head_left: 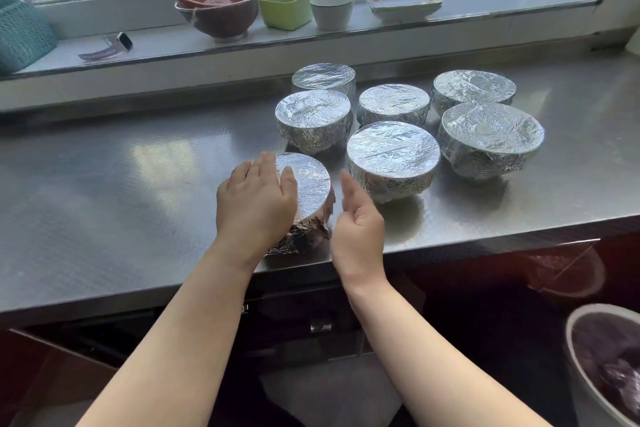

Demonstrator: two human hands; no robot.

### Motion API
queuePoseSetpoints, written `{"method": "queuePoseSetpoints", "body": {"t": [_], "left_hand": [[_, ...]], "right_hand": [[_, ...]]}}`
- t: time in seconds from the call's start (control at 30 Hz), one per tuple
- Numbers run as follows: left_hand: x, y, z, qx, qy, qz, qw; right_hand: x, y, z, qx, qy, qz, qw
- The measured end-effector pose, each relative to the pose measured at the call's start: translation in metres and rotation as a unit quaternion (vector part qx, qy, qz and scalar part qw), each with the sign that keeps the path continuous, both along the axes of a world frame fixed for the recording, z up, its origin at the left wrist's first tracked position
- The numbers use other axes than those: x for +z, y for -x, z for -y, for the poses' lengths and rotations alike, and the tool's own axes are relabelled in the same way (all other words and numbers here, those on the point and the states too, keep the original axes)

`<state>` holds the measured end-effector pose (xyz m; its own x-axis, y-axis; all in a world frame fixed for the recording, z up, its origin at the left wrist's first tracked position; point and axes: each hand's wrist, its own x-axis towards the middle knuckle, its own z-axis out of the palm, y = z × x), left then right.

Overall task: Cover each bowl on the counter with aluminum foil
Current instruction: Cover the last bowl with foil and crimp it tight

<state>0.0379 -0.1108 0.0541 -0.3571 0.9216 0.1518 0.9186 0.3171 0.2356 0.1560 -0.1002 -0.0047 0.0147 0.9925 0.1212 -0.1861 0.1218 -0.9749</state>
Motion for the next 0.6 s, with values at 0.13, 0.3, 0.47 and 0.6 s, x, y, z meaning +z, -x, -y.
{"method": "queuePoseSetpoints", "body": {"t": [0.13,0.3,0.47,0.6], "left_hand": [[0.000,-0.003,-0.002,0.010,0.003,-0.006,1.000],[0.001,-0.002,-0.001,0.014,0.014,0.006,1.000],[-0.003,0.014,0.008,-0.007,-0.047,0.025,0.999],[-0.008,0.014,0.010,0.001,-0.109,0.100,0.989]], "right_hand": [[0.011,0.001,0.017,0.032,-0.100,0.114,0.988],[0.002,0.008,0.013,0.080,-0.136,0.222,0.962],[0.000,0.004,0.005,0.120,-0.101,0.221,0.962],[0.000,0.004,0.004,0.137,-0.077,0.214,0.964]]}}
